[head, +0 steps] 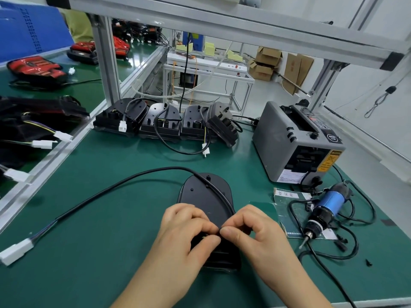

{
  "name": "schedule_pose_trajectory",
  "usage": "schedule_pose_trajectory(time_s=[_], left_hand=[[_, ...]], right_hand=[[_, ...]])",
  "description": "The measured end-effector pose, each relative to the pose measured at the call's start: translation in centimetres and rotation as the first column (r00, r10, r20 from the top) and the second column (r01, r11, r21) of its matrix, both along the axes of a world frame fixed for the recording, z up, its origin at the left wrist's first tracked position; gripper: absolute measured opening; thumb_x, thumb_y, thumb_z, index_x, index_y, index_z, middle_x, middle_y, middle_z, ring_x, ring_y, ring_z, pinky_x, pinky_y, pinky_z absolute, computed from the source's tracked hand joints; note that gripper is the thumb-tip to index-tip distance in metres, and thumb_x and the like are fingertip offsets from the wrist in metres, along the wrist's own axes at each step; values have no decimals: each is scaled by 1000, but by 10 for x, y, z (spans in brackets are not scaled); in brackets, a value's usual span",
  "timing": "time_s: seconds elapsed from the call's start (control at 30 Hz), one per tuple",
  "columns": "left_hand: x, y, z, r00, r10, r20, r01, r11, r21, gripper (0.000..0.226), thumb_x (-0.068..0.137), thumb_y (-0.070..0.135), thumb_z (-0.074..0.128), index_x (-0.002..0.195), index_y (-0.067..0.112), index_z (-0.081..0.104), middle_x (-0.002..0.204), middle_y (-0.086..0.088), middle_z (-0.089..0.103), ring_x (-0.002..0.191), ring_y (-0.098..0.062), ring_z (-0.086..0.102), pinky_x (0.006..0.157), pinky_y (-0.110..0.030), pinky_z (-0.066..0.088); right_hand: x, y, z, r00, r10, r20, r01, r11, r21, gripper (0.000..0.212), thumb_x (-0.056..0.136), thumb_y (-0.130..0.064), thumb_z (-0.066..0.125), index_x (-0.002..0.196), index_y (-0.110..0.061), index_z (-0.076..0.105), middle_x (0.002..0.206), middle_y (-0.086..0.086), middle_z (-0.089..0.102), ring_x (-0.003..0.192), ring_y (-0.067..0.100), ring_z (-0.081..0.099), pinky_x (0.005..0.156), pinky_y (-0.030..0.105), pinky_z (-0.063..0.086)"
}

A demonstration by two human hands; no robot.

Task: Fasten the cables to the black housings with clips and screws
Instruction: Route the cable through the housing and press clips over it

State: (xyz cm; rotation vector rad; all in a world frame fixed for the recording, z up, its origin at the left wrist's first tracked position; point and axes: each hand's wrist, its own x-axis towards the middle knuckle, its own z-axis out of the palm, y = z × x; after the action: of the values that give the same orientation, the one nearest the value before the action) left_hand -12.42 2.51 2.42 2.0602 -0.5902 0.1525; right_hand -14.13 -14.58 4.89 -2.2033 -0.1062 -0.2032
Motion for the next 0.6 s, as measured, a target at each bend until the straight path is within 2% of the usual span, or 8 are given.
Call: schedule_pose_trajectory(time_s=[0.07, 0.13, 0.27, 0.33, 0.4, 0.43, 0.5, 0.6], left_hand=[[-3, 2, -5, 999, 7, 47, -8, 1000, 24, 13, 82, 39, 57, 91, 37, 66, 98, 25, 53, 119, 3, 34, 96, -5, 21], [-4, 2, -7, 998, 37, 45, -36, 999, -15, 13, 78, 36, 59, 88, 36, 67, 94, 21, 56, 109, -1, 46, 103, -9, 22], [-10, -7, -10, 986, 152, 62, -146, 984, -99, 17, 74, 41, 60, 79, 27, 66, 84, 17, 61, 96, -1, 54, 107, -15, 26], [-14, -12, -17, 976, 212, 51, -204, 970, -128, 11, 74, 35, 66, 83, 30, 64, 93, 22, 59, 107, 15, 45, 102, -5, 24], [-19, -15, -19, 967, 253, 14, -248, 956, -154, 23, 74, 27, 75, 87, 37, 59, 108, 37, 48, 113, 34, 23, 93, 4, 20], [-19, -15, -19, 967, 252, 33, -246, 959, -138, 23, 74, 29, 74, 88, 38, 58, 110, 39, 46, 112, 37, 18, 92, 5, 19], [-16, -14, -19, 966, 235, 104, -225, 969, -105, 20, 71, 41, 65, 89, 32, 60, 107, 30, 51, 109, 34, 25, 97, 2, 19], [-13, -13, -20, 972, 204, 120, -193, 976, -98, 26, 72, 45, 56, 87, 26, 64, 90, 20, 59, 103, 10, 46, 109, -16, 22]], right_hand=[[-1, 0, -1, 1000, 1, 14, 0, 1000, -14, 26, 77, -16, 75, 64, -36, 63, 79, -18, 59, 81, 8, 53, 70, 14, 37], [0, -1, 0, 1000, 6, 2, -6, 1000, -11, 27, 77, -16, 75, 63, -36, 63, 78, -18, 59, 81, 7, 53, 70, 13, 36], [9, -9, 13, 982, 79, -171, -74, 997, 37, 23, 79, -16, 74, 62, -29, 65, 72, -12, 58, 71, 0, 52, 69, 13, 38], [15, -13, 22, 951, 145, -272, -135, 989, 55, 21, 79, -16, 73, 63, -27, 65, 70, -12, 58, 68, 0, 52, 68, 14, 39], [20, -16, 29, 918, 193, -348, -190, 981, 42, 18, 80, -18, 73, 65, -25, 65, 68, -13, 59, 65, -1, 51, 66, 13, 40], [23, -17, 32, 901, 209, -381, -216, 976, 24, 16, 80, -20, 73, 67, -25, 66, 68, -14, 59, 65, -2, 51, 65, 12, 39], [28, -18, 37, 864, 242, -442, -276, 961, -13, 13, 81, -23, 73, 69, -25, 67, 71, -14, 61, 68, -1, 53, 68, 13, 41], [34, -18, 43, 814, 267, -516, -359, 929, -86, 11, 81, -27, 72, 71, -28, 68, 75, -11, 64, 70, 1, 54, 69, 20, 42]])
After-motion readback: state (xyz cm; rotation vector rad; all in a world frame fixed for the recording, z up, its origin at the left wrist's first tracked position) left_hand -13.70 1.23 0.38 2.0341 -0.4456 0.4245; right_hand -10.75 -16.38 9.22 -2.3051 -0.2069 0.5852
